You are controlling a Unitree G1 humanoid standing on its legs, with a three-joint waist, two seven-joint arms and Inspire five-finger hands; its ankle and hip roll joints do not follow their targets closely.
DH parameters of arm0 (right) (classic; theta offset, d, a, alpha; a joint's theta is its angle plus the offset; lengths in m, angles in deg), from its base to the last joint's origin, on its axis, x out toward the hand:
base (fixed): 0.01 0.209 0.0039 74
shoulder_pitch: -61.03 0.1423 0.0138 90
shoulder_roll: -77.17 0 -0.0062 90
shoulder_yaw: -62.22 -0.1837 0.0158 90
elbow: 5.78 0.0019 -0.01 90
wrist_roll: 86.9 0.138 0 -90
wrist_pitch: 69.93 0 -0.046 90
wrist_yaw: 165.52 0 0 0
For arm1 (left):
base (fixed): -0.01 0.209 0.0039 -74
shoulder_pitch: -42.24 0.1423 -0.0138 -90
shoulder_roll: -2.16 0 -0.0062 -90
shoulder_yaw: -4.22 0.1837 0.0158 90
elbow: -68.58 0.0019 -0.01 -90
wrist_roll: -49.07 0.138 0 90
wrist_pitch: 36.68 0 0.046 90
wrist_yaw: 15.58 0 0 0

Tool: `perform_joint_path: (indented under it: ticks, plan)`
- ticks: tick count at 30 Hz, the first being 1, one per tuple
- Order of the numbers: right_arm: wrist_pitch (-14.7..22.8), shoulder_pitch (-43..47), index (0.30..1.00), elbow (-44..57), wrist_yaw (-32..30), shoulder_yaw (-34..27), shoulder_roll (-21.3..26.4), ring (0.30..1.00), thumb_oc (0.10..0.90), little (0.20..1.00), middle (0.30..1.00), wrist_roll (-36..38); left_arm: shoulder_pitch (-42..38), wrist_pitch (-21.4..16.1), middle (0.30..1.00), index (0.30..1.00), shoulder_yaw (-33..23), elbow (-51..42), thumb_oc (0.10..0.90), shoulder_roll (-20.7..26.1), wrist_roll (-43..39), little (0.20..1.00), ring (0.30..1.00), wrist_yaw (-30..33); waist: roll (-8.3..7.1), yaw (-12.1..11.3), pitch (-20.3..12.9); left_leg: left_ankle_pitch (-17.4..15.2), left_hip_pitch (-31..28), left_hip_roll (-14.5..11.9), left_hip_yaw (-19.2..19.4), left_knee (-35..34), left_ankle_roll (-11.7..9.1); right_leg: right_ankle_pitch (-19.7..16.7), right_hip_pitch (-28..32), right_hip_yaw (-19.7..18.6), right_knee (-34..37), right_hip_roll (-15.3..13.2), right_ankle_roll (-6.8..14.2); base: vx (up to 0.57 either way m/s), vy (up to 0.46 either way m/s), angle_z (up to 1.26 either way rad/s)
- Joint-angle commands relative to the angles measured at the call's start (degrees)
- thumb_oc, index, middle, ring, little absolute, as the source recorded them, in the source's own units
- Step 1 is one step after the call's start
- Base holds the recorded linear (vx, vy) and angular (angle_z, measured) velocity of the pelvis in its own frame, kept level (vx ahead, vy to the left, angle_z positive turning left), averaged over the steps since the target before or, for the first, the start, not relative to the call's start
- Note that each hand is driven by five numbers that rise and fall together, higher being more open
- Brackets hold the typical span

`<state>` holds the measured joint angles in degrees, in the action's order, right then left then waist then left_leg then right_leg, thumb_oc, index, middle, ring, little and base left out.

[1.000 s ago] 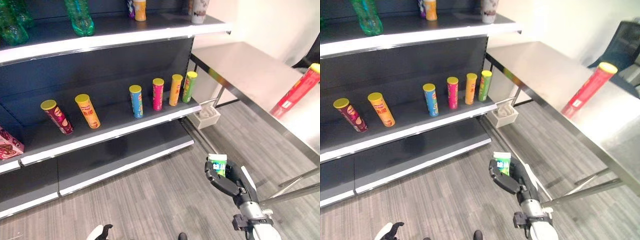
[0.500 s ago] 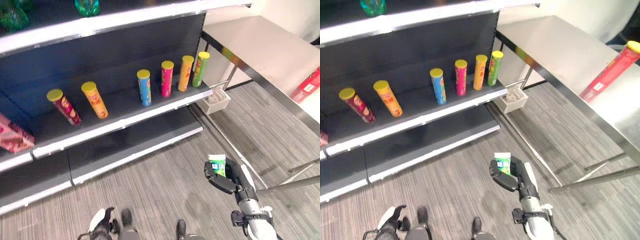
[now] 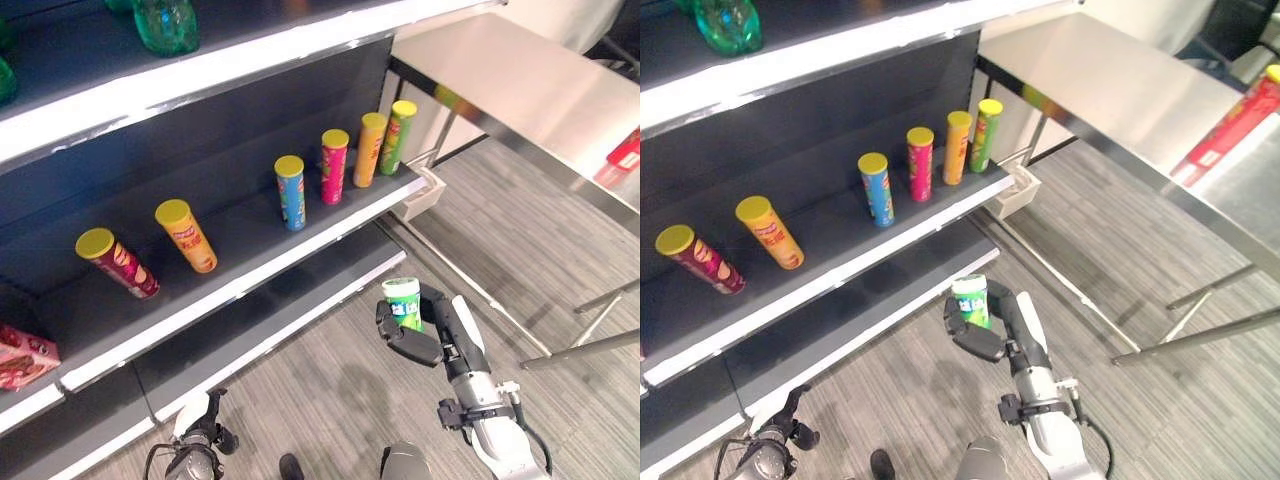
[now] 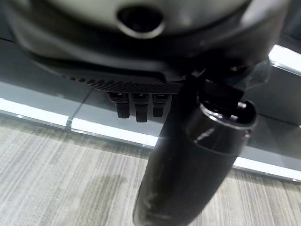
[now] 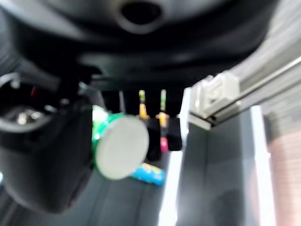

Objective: Put the goods on the table back onto the shelves and tidy them up.

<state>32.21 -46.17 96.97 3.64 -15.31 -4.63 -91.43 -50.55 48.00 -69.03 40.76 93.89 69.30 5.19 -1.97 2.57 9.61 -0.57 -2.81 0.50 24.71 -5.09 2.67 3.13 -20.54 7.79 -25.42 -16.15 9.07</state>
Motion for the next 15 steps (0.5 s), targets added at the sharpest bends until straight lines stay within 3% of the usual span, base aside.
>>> perform_joint_path:
  ticks: [1, 3, 7, 9, 11, 12, 13, 15]
  plan:
    - [6.5, 2.2, 0.300, 9.1, -3.7, -3.1, 1.1, 0.300, 0.400, 0.300, 0.300, -2.0, -0.5, -1.9, 0.900, 0.900, -2.1, 0.4, 0.800, -1.4, -0.9, 0.900, 0.900, 1.3, 0.47, 1.0, 0.1, -2.8, 0.2, -3.3, -1.5, 0.1, -4.4, -5.3, 6.6, 0.1, 15.2, 1.4, 2.3, 0.12, -0.220, -0.07]
    - [6.6, 2.8, 0.300, 9.3, -4.3, -2.4, 1.3, 0.300, 0.400, 0.300, 0.300, -2.7, -0.9, -2.0, 0.900, 0.900, -1.5, 0.5, 0.800, -2.1, 0.0, 0.900, 0.900, 1.5, 0.19, 1.4, 0.6, -2.7, -0.9, -3.8, -1.4, 0.1, -5.2, -10.8, 5.6, -1.1, 22.9, 0.8, 3.6, 0.16, -0.235, 0.00]
    - [5.9, 3.1, 0.300, 8.4, -4.4, -1.5, 1.5, 0.300, 0.400, 0.300, 0.300, -3.5, -0.8, -2.9, 0.900, 0.900, 1.0, -1.9, 0.800, -2.2, 2.1, 0.900, 0.900, 0.9, -0.17, 2.5, 0.8, -4.0, -4.2, -5.0, -2.6, 0.1, -6.9, -14.5, 3.7, -6.4, 27.5, 0.2, 4.8, 0.21, -0.220, 0.22]
    - [5.9, 3.1, 0.300, 8.1, -4.1, -1.6, 1.9, 0.300, 0.400, 0.300, 0.300, -3.9, -0.3, -2.8, 0.900, 0.900, 1.0, -1.7, 0.800, -2.4, 2.4, 0.900, 0.900, 0.7, -1.29, 2.3, -0.6, -4.3, -6.6, -5.8, -3.6, 0.1, -7.6, -13.8, 5.1, -8.4, 25.8, 1.4, 4.7, 0.27, -0.303, 0.31]
    - [6.4, 2.9, 0.300, 8.6, -3.6, -1.8, 2.6, 0.300, 0.400, 0.300, 0.300, -3.7, 0.3, -2.6, 0.900, 0.900, 0.7, -1.0, 0.800, -2.9, 1.8, 0.900, 0.900, 0.7, -1.25, 2.4, -1.0, -4.4, -7.8, -6.9, -3.8, 0.2, -8.1, -12.6, 5.5, -8.8, 24.1, 2.6, 4.2, 0.27, -0.298, 0.07]
    - [7.0, 2.5, 0.300, 9.6, -2.7, -1.8, 3.4, 0.300, 0.400, 0.300, 0.300, -3.2, 1.3, -2.7, 0.900, 0.900, 0.6, -0.3, 0.800, -3.9, 1.2, 0.900, 0.900, 0.5, -0.61, 2.3, -1.6, -4.7, -9.1, -9.0, -4.4, 1.0, -8.6, -10.3, 7.1, -8.4, 22.6, 4.6, 3.2, 0.27, -0.303, -0.14]
    - [7.0, 2.6, 0.300, 9.7, -2.7, -1.9, 3.5, 0.300, 0.400, 0.300, 0.300, -3.2, 1.3, -2.7, 0.900, 0.900, 0.6, -0.3, 0.800, -4.0, 1.2, 0.900, 0.900, 0.5, -0.68, 2.4, -1.7, -4.5, -8.9, -9.0, -4.4, 1.0, -8.7, -10.5, 6.9, -8.4, 22.7, 4.5, 3.1, 0.26, -0.296, -0.17]
    - [7.7, 3.0, 0.300, 9.8, -1.7, -1.6, 4.5, 0.300, 0.400, 0.300, 0.300, -2.5, 1.8, -3.1, 0.900, 0.900, 1.6, -0.3, 0.800, -5.1, 1.3, 0.900, 0.900, 0.2, 0.29, 2.4, -2.5, -2.1, -7.8, -11.6, -5.5, 5.3, -9.7, -8.7, 8.7, -7.7, 22.1, 7.0, 1.4, 0.17, -0.266, -0.09]
